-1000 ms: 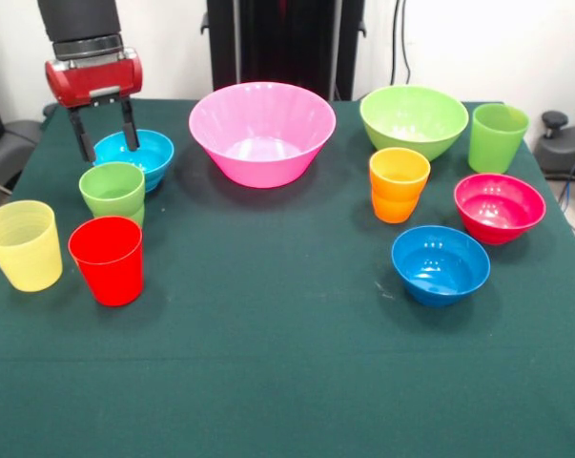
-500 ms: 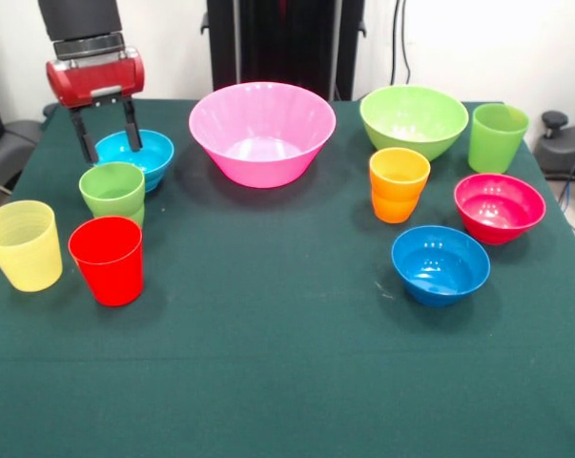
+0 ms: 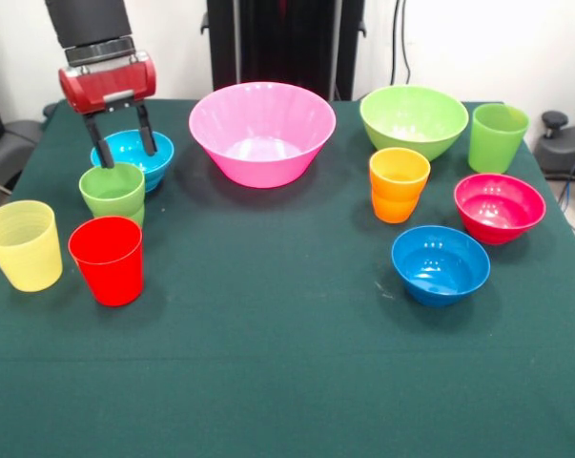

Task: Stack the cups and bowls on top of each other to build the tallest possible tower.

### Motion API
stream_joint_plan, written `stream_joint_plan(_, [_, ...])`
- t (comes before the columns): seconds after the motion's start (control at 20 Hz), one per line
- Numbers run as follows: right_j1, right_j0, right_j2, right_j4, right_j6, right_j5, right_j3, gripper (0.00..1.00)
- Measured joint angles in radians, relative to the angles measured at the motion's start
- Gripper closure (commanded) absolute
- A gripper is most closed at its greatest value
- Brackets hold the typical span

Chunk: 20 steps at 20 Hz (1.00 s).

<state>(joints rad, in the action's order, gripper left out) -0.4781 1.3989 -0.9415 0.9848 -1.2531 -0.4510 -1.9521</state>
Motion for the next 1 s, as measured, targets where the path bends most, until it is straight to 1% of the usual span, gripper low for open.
stream_joint_plan(0.25, [0.055,0.035,-0.023,-0.001,0.011,0.000,0.000,0.00])
stream_joint_plan(0.4, [0.101,0.063,-0.026,0.001,0.027,0.000,0.000,0.00])
stream_joint_plan(0.6, [0.128,0.077,-0.026,0.009,0.030,0.000,0.000,0.00])
stream_joint_plan(1.0, [0.119,0.053,-0.026,0.089,0.030,0.000,0.000,0.00])
